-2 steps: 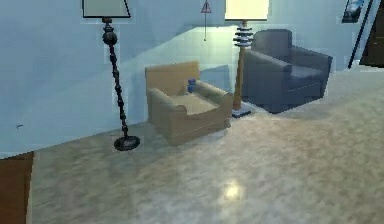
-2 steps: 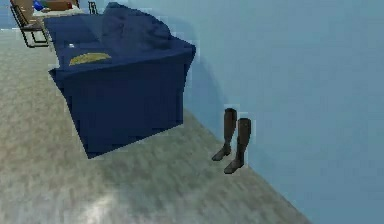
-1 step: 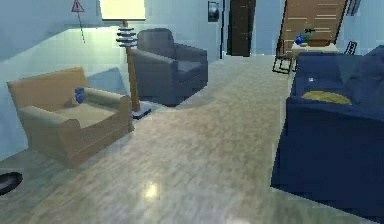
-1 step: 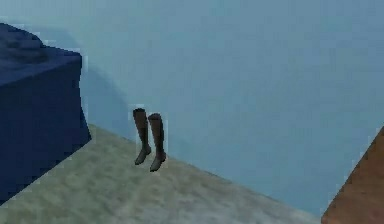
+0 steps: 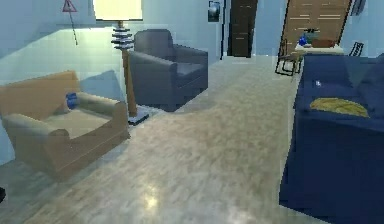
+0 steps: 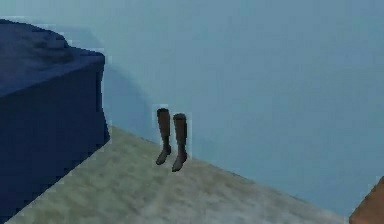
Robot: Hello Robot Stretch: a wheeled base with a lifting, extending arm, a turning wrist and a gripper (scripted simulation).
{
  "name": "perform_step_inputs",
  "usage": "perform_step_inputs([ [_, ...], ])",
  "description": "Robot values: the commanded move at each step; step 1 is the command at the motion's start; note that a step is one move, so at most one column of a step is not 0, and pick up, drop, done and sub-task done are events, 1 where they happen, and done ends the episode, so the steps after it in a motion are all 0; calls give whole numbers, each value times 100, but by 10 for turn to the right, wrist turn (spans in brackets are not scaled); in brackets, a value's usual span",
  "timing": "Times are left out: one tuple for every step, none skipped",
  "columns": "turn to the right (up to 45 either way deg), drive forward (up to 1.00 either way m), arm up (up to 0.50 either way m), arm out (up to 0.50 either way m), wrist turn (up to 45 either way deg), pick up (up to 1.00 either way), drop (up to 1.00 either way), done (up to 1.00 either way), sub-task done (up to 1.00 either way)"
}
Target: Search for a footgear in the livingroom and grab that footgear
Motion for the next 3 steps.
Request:
perform_step_inputs([
  [30, 0, 0, 0, 0, 0, 0, 0, 0],
  [0, 100, 0, 0, 0, 0, 0, 0, 0],
  [60, 0, 0, 0, 0, 0, 0, 0, 0],
])
